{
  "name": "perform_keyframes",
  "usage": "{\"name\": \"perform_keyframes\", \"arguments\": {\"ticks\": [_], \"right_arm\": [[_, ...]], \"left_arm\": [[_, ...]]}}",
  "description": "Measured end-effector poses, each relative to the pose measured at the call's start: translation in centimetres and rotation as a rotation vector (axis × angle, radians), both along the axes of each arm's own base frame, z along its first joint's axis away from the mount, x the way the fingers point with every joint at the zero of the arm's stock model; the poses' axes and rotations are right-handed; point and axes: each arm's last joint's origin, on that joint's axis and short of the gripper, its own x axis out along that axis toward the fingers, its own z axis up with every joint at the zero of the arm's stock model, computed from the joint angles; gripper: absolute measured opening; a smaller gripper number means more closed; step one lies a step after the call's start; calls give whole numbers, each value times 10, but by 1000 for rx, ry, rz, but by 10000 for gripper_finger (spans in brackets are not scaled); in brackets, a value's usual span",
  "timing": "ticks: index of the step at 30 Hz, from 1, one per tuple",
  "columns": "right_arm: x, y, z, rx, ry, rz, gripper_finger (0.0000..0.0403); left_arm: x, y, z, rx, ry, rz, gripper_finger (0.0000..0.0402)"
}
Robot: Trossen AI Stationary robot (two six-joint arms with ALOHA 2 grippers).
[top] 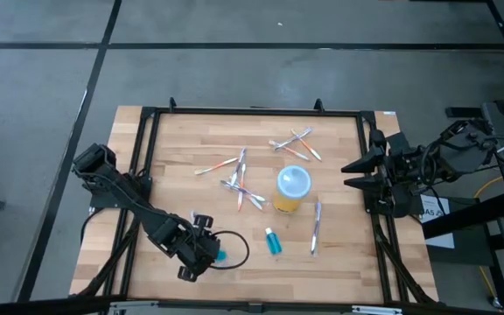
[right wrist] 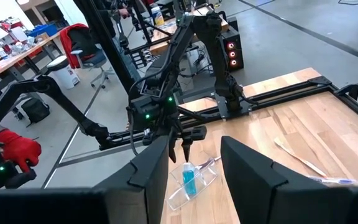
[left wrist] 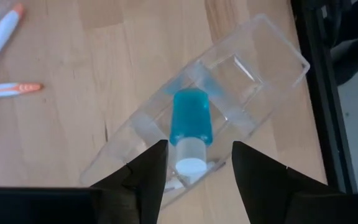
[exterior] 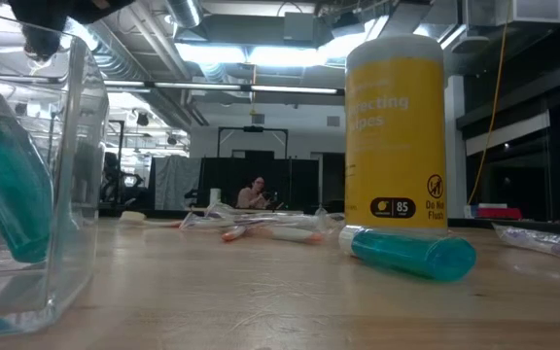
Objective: Pick & Place toothbrushing station
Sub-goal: Put the top mouthwash bottle into the middle of the transparent organizer
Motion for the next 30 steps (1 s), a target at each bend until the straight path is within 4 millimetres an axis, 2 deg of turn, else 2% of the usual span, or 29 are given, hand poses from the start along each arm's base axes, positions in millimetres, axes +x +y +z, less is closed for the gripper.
{"name": "perform_keyframes", "arguments": {"ticks": [6, 11, 17, 30], "right_arm": [[0, 0, 0, 1, 0, 0, 151], [0, 0, 0, 8, 1, -2, 151], [0, 0, 0, 12, 1, -1, 151], [0, 0, 0, 12, 1, 1, 151]], "left_arm": [[5, -4, -14, 36, 33, -29, 166], [6, -5, -17, 49, 37, -26, 158], [0, -6, -25, 55, 64, -27, 152], [-1, -7, -27, 54, 63, -11, 152]]}}
